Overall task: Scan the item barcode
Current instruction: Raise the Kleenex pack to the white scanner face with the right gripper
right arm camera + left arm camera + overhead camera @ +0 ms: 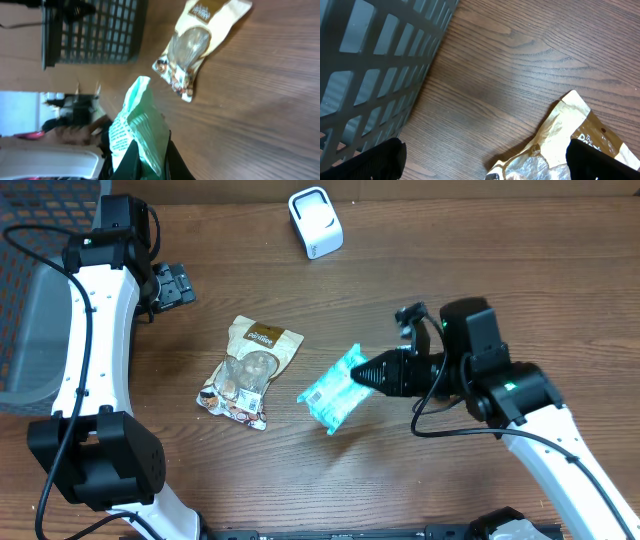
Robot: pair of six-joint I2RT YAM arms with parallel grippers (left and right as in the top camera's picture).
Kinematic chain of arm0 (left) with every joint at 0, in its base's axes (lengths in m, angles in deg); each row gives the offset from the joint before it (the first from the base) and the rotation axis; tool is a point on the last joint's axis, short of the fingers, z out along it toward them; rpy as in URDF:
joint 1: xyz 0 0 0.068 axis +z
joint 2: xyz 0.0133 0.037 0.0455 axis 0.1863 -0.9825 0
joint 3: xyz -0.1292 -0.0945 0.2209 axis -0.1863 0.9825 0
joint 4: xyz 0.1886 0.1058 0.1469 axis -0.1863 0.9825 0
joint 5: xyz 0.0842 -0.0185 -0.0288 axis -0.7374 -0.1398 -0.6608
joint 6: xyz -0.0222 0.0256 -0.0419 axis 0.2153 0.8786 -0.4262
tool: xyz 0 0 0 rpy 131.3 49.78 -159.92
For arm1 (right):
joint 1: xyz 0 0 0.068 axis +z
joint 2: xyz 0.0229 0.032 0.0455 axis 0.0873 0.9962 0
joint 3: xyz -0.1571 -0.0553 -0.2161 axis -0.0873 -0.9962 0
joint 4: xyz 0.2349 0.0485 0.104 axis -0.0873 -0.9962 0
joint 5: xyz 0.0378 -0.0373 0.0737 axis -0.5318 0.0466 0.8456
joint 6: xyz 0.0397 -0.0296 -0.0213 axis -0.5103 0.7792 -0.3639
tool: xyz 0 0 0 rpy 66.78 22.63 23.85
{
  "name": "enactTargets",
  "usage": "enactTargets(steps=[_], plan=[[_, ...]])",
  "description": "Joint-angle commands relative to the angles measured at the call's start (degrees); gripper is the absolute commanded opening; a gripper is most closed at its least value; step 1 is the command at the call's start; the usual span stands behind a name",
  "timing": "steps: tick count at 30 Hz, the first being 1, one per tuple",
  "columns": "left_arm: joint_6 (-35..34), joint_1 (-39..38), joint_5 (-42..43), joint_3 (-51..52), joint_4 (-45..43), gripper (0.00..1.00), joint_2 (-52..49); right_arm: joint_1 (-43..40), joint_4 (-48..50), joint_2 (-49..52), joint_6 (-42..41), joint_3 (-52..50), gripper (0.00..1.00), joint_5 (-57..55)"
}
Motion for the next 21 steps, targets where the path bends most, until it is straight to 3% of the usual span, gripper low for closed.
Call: enactTargets(steps=[1,6,10,13,21], plan=[[0.00,0.00,-0.59,-0.72,0.02,1.00,0.44,0.11,-4.09,1.38,1.62,9.90,0.03,-7.48],[0.00,0.00,-0.59,-0.72,0.02,1.00,0.44,0.17,-19.47,11.58,9.64,31.32,0.03,-18.99],[0.00,0.00,-0.59,-0.72,0.02,1.00,0.44,0.55,-23.61,20.35,15.30,45.00,0.04,-29.03],[0.00,0.00,-0.59,-0.72,0.02,1.00,0.44,1.97,-20.20,24.83,19.67,49.51,0.04,-35.08],[0.00,0.00,-0.59,-0.72,0.02,1.00,0.44,8.41,-2.23,32.87,33.64,49.72,0.04,-55.34]])
